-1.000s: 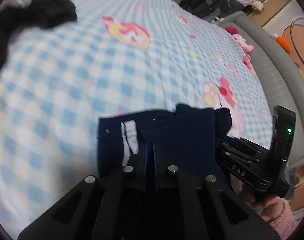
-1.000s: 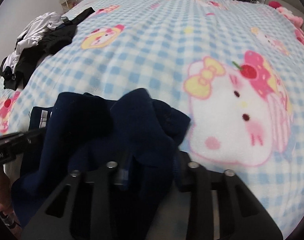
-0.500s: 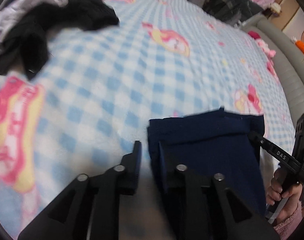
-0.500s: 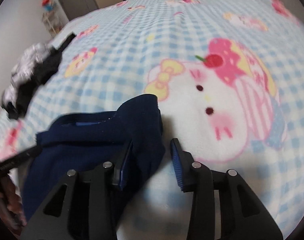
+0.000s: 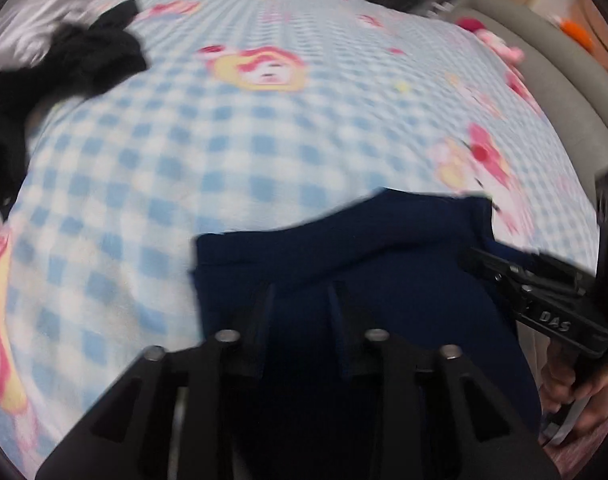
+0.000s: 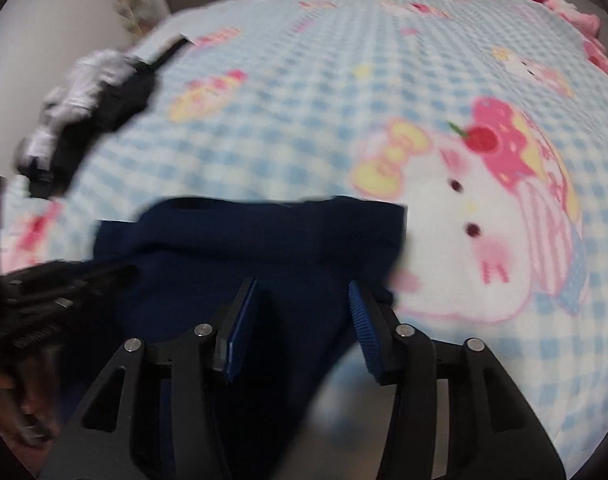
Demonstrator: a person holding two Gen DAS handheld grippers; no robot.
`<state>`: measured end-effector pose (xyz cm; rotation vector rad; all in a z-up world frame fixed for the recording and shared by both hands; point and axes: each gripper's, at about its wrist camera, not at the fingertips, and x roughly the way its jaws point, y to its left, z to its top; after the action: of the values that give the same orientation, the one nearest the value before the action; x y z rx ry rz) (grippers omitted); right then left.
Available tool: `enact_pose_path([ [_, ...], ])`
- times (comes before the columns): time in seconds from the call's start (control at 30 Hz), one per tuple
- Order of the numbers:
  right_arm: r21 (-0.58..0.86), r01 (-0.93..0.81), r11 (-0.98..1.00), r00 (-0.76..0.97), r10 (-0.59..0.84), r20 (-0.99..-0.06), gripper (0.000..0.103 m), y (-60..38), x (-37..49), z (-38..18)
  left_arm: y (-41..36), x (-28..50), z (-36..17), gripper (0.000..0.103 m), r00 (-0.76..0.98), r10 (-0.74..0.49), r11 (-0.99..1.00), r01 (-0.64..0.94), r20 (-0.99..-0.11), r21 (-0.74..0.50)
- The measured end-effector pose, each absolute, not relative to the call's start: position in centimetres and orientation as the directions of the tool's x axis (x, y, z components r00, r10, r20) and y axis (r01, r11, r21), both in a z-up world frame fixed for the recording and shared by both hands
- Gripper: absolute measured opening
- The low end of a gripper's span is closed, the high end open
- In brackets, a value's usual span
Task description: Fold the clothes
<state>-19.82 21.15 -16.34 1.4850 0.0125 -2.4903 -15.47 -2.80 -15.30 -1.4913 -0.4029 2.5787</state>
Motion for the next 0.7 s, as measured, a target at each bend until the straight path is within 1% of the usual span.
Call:
enact_pose_path([
  [0.03, 0.126, 0.185, -0.975, -0.47, -0.2, -0.86, 0.041, 21.8, -19.9, -16.0, -3.3, -15.5, -15.1, 0.019, -0.51, 0.247, -0.949, 0.043, -0.824, -0.311],
  [0.1, 0.16, 0.139, -0.977, -0.512, -0.209, -0.833, 0.046, 23.2, -19.9, -14.9, -4.1, -15.4, -14.7, 0.02, -0.529, 0.251, -0.936, 0.081, -0.81, -0.343],
  [0.17, 0.194, 0.165, -0.967, -0.533, -0.253, -0.807, 0.048, 23.4, -19.7, -13.8, -3.5, -14.8, -13.9, 0.021, -0.544, 0.303, -0.926, 0.027, -0.783, -0.377],
  [0.23, 0.2, 0.219, -0.955, -0.516, -0.287, -0.807, 0.054, 22.5, -19.7, -13.8, -2.4, -14.3, -13.6, 0.021, -0.521, 0.351, -0.917, -0.024, -0.778, -0.398],
  [0.27, 0.17, 0.215, -0.962, -0.505, -0.259, -0.823, 0.055, 22.0, -19.9, -14.2, -1.8, -13.8, -13.4, 0.021, -0.506, 0.37, -0.909, -0.024, -0.779, -0.416],
  [0.33, 0.079, 0.179, -0.981, -0.481, -0.158, -0.863, 0.055, 21.0, -20.7, -15.4, -0.7, -12.2, -12.8, 0.021, -0.492, 0.4, -0.897, -0.036, -0.773, -0.441],
  [0.37, 0.094, 0.168, -0.981, -0.482, -0.165, -0.861, 0.055, 21.2, -20.3, -15.2, -0.1, -11.2, -12.4, 0.022, -0.488, 0.413, -0.892, -0.046, -0.768, -0.45],
  [0.4, 0.138, 0.158, -0.978, -0.49, -0.199, -0.848, 0.054, 21.6, -19.7, -14.6, 0.6, -10.2, -12.0, 0.023, -0.485, 0.426, -0.887, -0.056, -0.764, -0.459],
  [0.43, 0.19, 0.157, -0.969, -0.506, -0.244, -0.827, 0.054, 22.1, -18.7, -13.9, 1.1, -9.3, -11.8, 0.026, -0.479, 0.437, -0.883, -0.066, -0.761, -0.465],
  [0.5, 0.261, 0.148, -0.954, -0.514, -0.299, -0.804, 0.054, 23.1, -16.1, -13.0, 1.6, -7.9, -12.0, 0.027, -0.453, 0.447, -0.883, -0.083, -0.772, -0.462],
  [0.6, 0.266, 0.165, -0.95, -0.491, -0.313, -0.813, 0.055, 22.6, -13.4, -13.8, 1.7, -6.8, -13.4, 0.027, -0.426, 0.432, -0.892, -0.075, -0.795, -0.445],
  [0.7, 0.261, 0.187, -0.947, -0.465, -0.319, -0.826, 0.055, 21.9, -10.9, -15.0, 1.8, -7.0, -15.5, 0.027, -0.386, 0.417, -0.897, -0.028, -0.823, -0.441],
])
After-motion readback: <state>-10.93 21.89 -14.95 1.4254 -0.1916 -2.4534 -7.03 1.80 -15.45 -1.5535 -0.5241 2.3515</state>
